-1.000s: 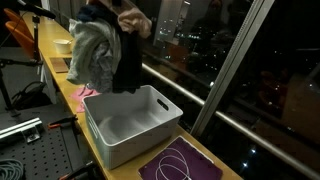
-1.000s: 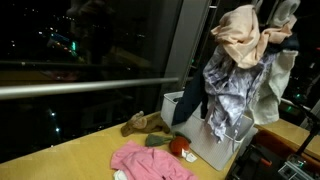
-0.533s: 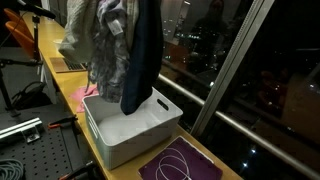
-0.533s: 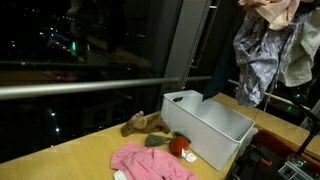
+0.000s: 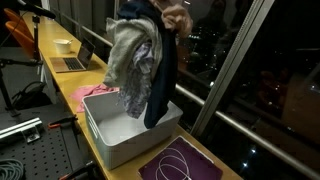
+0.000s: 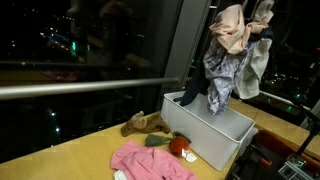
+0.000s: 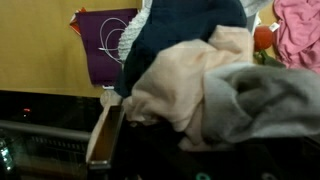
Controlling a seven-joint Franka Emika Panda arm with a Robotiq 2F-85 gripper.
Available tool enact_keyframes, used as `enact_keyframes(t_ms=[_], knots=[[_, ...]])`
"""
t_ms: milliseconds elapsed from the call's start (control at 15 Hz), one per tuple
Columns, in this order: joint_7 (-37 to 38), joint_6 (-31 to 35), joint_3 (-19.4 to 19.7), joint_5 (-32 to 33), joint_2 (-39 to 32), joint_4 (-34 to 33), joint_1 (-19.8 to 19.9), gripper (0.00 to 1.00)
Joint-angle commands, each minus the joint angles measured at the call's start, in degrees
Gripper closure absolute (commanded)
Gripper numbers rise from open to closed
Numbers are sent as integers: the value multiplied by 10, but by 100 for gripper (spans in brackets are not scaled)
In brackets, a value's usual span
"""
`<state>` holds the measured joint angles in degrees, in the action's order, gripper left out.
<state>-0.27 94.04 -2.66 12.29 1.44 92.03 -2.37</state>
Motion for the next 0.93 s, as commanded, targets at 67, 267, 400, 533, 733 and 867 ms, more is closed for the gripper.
enact_keyframes(t_ms=[67, 267, 400, 533, 733, 867], knots=[[-40, 53, 8, -38, -71, -13, 8, 100], [-56, 58, 11, -49, -103, -19, 14, 100], [-60, 62, 13, -52, -113, -18, 17, 100], [-61, 58, 13, -52, -117, -18, 19, 100], [-57, 63, 13, -49, -113, -1, 18, 67], [-56, 66, 11, -49, -116, 3, 17, 54]])
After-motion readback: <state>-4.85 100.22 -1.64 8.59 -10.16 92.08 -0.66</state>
